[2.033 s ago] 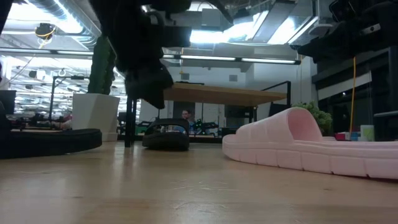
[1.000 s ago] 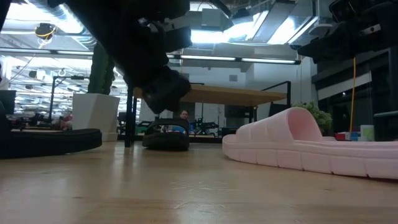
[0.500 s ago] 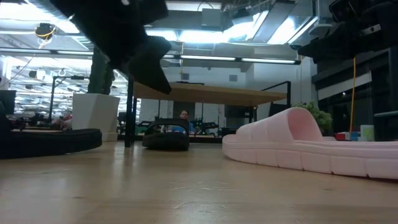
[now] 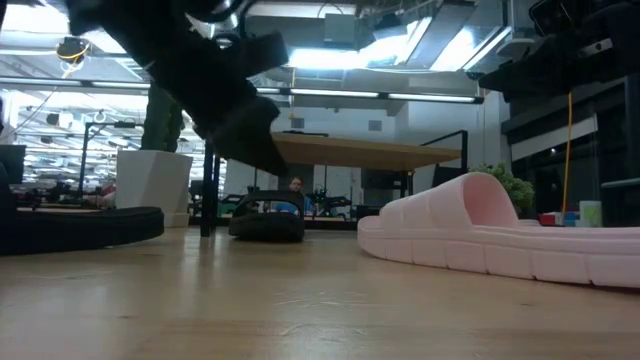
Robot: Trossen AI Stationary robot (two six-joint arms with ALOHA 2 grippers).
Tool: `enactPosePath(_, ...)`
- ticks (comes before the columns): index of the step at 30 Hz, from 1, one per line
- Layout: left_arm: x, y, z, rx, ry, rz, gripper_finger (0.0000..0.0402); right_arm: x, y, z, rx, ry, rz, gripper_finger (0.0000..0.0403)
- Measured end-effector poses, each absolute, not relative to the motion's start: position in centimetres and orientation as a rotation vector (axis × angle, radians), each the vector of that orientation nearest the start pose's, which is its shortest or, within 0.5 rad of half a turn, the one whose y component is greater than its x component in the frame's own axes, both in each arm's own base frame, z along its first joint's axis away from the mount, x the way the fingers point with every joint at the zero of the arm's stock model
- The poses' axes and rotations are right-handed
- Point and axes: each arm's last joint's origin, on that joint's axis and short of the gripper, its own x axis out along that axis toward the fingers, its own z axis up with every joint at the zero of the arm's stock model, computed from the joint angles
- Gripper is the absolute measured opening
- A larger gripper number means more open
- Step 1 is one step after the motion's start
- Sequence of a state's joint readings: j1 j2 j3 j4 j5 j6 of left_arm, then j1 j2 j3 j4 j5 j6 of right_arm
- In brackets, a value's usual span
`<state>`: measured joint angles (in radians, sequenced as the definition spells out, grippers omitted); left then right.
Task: Pick and place slides into the shelf
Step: Put the top black slide on the shelf
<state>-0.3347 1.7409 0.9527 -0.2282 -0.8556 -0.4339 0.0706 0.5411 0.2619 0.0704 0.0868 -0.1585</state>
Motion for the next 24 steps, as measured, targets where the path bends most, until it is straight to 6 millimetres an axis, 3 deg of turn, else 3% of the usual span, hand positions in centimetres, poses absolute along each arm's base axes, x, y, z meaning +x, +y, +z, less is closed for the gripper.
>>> enactPosePath(8,31.9,-6.6,15.2,0.209,0.796,0.654,0.0135,14.0,0.7,21.0,-0.174,0.209,0.001,0.002)
enactPosePath(14,32.0,-6.3,14.0,0.331,0.858,0.651,0.0135,14.0,0.7,20.9,-0.175,0.21,0.001,0.0021)
enactPosePath(24,31.7,-6.1,13.8,0.456,0.895,0.683,0.0135,14.0,0.7,20.9,-0.174,0.21,0.001,0.0021)
